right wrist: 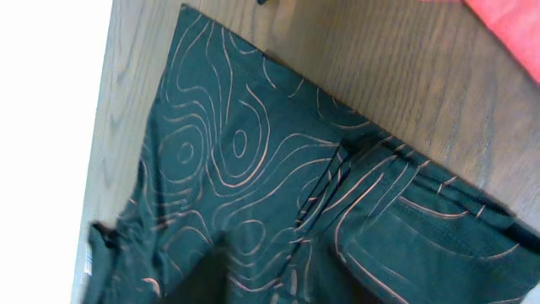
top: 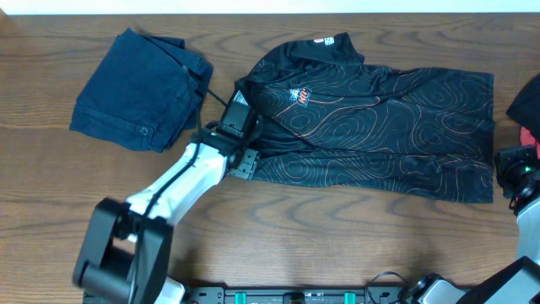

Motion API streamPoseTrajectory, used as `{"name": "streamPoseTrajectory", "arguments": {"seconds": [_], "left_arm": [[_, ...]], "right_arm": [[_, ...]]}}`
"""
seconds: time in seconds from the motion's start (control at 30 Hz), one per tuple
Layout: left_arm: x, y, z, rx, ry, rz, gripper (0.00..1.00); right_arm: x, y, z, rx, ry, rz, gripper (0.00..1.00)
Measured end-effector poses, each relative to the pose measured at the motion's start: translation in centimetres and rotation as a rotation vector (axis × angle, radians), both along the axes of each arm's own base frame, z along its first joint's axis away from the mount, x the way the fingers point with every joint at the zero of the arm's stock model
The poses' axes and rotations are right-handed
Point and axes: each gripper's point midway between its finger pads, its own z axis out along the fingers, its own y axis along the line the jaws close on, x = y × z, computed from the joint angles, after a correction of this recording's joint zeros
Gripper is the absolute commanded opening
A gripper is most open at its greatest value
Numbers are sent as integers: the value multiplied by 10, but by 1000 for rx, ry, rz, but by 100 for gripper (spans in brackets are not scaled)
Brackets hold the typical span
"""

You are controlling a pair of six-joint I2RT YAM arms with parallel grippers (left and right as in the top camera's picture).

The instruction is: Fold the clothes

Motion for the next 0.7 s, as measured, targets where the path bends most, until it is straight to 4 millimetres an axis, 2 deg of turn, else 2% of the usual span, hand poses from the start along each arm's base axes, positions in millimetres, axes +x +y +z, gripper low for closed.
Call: {"name": "streamPoseTrajectory", "arguments": {"seconds": [0.13,0.23,0.3,0.4,0.57,0.7], "left_arm": [[-1,2,-10,16,20,2,72],[0,2,-10,21,20,3,71],[0,2,-10,22,19,3,71],[0,3,-10,24,17,5,72],[0,3,-10,24,17,5,71],[0,3,-10,24,17,5,71]], "right_arm": [[-3,1,-3,-17,25,24,51],[-17,9,-16,9,103,35,51],[-33,14,-29,28,191,24,47],[-49,10,-44,17,293,-3,41],[-49,5,-70,27,353,17,39],[-36,5,-86,39,327,80,35]]}}
